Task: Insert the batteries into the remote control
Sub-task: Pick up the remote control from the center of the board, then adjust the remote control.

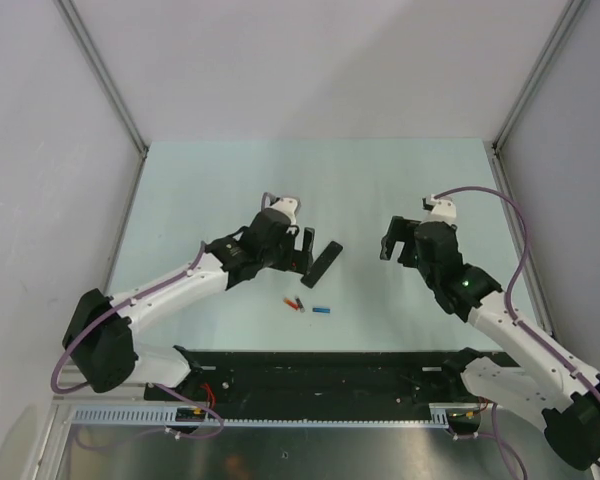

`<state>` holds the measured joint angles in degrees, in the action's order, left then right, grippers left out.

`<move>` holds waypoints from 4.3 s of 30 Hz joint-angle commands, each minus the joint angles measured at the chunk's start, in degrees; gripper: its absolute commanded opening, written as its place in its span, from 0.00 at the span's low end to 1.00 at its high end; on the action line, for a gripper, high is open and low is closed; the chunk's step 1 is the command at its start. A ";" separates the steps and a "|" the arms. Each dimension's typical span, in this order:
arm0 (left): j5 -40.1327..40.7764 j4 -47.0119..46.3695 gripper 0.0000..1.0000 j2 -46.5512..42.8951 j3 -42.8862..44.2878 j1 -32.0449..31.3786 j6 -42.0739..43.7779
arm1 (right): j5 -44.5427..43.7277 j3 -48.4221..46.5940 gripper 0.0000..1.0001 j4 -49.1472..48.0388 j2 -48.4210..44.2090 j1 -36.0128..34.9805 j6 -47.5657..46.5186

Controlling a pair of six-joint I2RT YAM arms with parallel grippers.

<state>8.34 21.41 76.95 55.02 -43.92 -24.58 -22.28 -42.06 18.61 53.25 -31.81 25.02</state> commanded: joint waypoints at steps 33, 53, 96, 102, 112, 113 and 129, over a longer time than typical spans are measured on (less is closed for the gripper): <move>-1.13 4.52 0.89 34.94 23.63 -3.01 21.41 | 13.67 -0.21 1.00 3.98 -14.83 -0.53 -0.58; -7.72 3.47 0.66 38.54 24.25 -0.99 21.76 | 14.11 -0.48 1.00 4.68 -15.37 -0.62 -0.67; -41.70 -46.07 0.00 -7.60 -6.49 9.02 -14.48 | 41.15 -0.13 1.00 -8.05 -16.61 3.42 8.82; -47.18 -67.88 0.00 -10.76 -14.68 9.47 -26.47 | 51.79 3.48 1.00 -22.21 -13.19 3.25 16.89; -43.85 -84.94 0.00 -10.34 -17.14 9.56 -37.72 | 57.27 5.68 1.00 -36.00 -7.29 -0.79 20.34; -43.59 -86.61 0.00 -9.72 -17.32 9.47 -38.69 | 57.26 5.68 1.00 -36.71 -6.94 -1.06 20.51; -42.26 -90.05 0.00 -5.85 -17.76 7.54 -40.99 | 51.99 4.98 1.00 -46.12 -1.67 -5.01 20.51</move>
<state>-34.68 -65.45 70.43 37.82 -35.68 -64.49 31.14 -36.18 -23.05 49.67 -36.14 45.60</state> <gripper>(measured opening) 0.438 0.995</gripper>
